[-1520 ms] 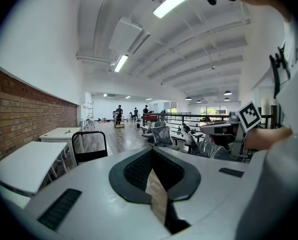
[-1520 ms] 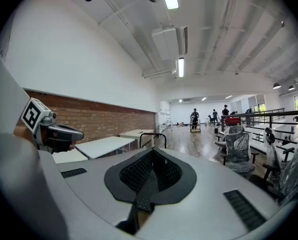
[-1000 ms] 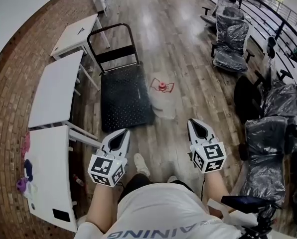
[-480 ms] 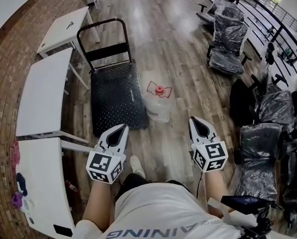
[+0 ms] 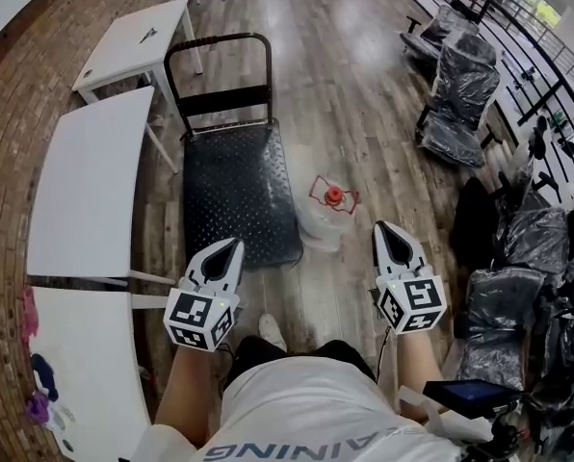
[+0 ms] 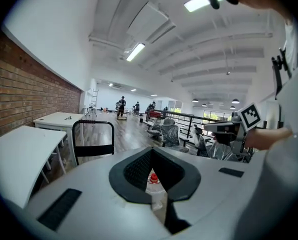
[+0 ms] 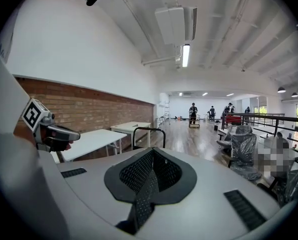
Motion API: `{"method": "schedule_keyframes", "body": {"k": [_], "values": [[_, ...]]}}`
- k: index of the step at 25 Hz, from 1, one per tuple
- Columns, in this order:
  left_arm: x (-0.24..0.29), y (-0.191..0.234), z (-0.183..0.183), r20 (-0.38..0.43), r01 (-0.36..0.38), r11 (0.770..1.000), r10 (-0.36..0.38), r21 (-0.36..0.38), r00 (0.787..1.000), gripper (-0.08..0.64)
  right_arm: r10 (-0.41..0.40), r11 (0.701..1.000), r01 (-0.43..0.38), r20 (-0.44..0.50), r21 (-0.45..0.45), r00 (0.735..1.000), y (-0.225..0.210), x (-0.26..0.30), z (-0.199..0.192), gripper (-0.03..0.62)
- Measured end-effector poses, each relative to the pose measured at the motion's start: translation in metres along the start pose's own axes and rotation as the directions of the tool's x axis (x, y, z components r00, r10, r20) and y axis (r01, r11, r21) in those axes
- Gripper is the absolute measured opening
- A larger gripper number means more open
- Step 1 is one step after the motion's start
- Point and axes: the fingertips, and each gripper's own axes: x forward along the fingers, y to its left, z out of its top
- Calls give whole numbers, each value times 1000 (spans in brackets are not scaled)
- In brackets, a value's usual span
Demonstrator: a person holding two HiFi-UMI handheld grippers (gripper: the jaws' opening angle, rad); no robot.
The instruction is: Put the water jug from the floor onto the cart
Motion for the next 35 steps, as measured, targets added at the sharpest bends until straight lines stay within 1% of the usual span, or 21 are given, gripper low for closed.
{"method": "schedule_keyframes", "body": {"k": [5, 9, 12, 15, 18, 24, 29, 33, 35], "values": [[15, 36, -1, -14, 6, 1000, -7, -14, 1000, 0, 0, 1000, 0, -37, -7, 999, 12, 35, -2, 6], [31, 48, -3, -25, 8, 999, -9, -33, 1000, 0, 10, 1000, -10, -61, -9, 998, 8, 58, -6, 6], [46, 52, -4, -39, -1, 999, -1, -33, 999, 0, 27, 1000, -28, -57, -11, 998, 0, 77, -6, 6], [63, 55, 2, -39, -42, 999, 41, -32, 998, 0, 67, 998, -68, -49, -15, 997, -15, 98, -5, 6], [84, 56, 8, -42, -97, 994, 95, -49, 995, 0, 113, 993, -114, -49, -21, 992, -36, 120, -7, 6], [136, 41, 24, -59, -161, 986, 159, -44, 986, 0, 194, 981, -195, -54, -13, 980, -84, 169, -11, 6], [175, 28, 32, -69, -195, 980, 192, -37, 979, 0, 244, 970, -244, -90, 12, 966, -116, 204, -25, 8], [196, 27, 21, -101, -211, 976, 204, -59, 974, 0, 250, 968, -250, -147, 18, 957, -134, 233, -48, 12], [202, 27, 10, -122, -213, 975, 204, -70, 971, 0, 248, 968, -249, -187, 19, 950, -141, 244, -67, 32]]}}
